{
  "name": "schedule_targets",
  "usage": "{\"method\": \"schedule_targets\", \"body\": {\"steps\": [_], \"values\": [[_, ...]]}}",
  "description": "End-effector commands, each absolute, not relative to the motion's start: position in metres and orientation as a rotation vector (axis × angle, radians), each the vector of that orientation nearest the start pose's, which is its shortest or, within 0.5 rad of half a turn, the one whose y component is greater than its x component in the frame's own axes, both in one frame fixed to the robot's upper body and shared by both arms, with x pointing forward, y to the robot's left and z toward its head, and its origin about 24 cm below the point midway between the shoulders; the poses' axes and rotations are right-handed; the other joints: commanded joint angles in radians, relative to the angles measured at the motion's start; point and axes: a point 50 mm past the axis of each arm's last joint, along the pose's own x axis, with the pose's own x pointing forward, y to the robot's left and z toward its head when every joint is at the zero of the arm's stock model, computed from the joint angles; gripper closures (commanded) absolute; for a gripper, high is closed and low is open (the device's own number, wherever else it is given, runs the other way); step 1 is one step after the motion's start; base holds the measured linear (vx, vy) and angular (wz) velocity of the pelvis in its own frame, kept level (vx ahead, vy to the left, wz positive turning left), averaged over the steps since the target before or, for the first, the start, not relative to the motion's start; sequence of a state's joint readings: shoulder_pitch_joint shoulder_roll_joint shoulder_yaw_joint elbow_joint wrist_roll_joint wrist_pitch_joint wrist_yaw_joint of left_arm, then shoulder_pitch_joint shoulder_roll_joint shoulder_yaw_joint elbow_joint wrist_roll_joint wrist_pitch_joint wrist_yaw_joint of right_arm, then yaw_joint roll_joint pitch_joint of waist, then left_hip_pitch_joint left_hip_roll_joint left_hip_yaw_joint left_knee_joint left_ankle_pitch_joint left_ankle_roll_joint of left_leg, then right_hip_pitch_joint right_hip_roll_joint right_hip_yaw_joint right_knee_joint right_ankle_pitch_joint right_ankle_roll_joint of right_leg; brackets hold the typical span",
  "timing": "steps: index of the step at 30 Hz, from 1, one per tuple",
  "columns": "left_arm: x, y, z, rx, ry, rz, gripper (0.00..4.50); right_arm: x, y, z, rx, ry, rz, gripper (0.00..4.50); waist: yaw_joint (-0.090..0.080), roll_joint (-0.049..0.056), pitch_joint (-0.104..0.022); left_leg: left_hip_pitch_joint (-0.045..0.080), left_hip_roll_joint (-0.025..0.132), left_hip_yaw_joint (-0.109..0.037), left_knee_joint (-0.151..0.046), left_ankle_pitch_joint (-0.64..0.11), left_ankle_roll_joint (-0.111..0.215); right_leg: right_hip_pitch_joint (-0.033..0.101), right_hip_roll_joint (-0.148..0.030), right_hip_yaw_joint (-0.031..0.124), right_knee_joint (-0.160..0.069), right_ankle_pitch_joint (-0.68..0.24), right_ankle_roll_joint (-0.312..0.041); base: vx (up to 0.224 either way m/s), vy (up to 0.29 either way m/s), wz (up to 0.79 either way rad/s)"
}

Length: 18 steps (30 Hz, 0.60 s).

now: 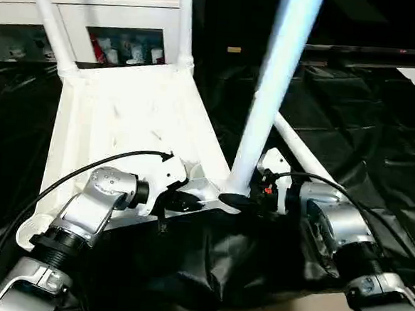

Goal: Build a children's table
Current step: Rotate leg to tighten

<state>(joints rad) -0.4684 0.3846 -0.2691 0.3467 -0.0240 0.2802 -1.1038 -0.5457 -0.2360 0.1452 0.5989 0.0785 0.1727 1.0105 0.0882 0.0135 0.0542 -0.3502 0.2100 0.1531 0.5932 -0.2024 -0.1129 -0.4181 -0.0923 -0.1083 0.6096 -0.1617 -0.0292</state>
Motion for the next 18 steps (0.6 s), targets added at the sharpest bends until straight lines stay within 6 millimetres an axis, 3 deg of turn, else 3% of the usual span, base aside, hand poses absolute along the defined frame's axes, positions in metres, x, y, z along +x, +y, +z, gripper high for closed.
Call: {"method": "schedule_targets", "body": {"steps": [1,3,7,9,10,12,13,18], "values": [[0.303,0.106,0.064,0.3,0.353,-1.269,4.5,0.32,-0.102,0.032,-0.093,0.378,1.031,1.22,-0.004,-0.003,-0.065,-0.008,0.014,0.011,-0.073,-0.151,0.049,0.066,-0.051,0.053,-0.08,-0.316,-0.169,0.0,0.0,0.0],[0.308,0.1,0.065,0.285,0.341,-1.223,4.5,0.323,-0.097,0.027,-0.075,0.381,0.947,1.41,-0.007,-0.004,-0.065,-0.009,0.01,0.01,-0.073,-0.164,0.039,0.068,-0.051,0.051,-0.084,-0.35,-0.152,0.0,0.0,0.0],[0.322,0.082,0.068,0.26,0.321,-1.084,4.5,0.33,-0.083,0.019,0.005,0.395,0.731,1.69,-0.016,-0.001,-0.06,-0.002,0.006,0.012,-0.075,-0.188,0.023,0.059,-0.048,0.051,-0.096,-0.42,-0.126,0.0,0.0,0.0],[0.327,0.076,0.068,0.251,0.322,-1.035,4.5,0.333,-0.079,0.018,0.039,0.405,0.662,1.72,-0.015,-0.004,-0.063,-0.001,0.004,0.011,-0.073,-0.196,0.023,0.06,-0.052,0.049,-0.1,-0.452,-0.111,0.0,0.0,0.0],[0.331,0.071,0.069,0.24,0.317,-0.991,4.5,0.335,-0.075,0.017,0.058,0.411,0.606,1.72,-0.017,0.002,-0.063,-0.005,0.003,0.01,-0.073,-0.184,0.027,0.06,-0.05,0.051,-0.1,-0.435,-0.107,0.0,0.0,0.0],[0.335,0.063,0.07,0.23,0.308,-0.943,4.5,0.337,-0.068,0.016,0.07,0.42,0.535,1.72,-0.019,-0.001,-0.066,-0.007,0.003,0.01,-0.073,-0.172,0.029,0.062,-0.047,0.049,-0.095,-0.401,-0.113,0.0,0.0,0.0],[0.335,0.059,0.071,0.227,0.3,-0.937,4.5,0.338,-0.064,0.016,0.067,0.418,0.531,1.72,-0.018,0.004,-0.067,-0.008,0.003,0.009,-0.073,-0.165,0.029,0.063,-0.048,0.049,-0.093,-0.384,-0.118,0.0,0.0,0.0],[0.331,0.05,0.074,0.225,0.267,-0.99,4.5,0.337,-0.056,0.023,0.056,0.35,0.602,1.72,-0.016,0.002,-0.07,-0.013,0.005,0.011,-0.07,-0.143,0.054,0.067,-0.047,0.051,-0.082,-0.278,-0.154,0.0,0.0,0.0]]}}
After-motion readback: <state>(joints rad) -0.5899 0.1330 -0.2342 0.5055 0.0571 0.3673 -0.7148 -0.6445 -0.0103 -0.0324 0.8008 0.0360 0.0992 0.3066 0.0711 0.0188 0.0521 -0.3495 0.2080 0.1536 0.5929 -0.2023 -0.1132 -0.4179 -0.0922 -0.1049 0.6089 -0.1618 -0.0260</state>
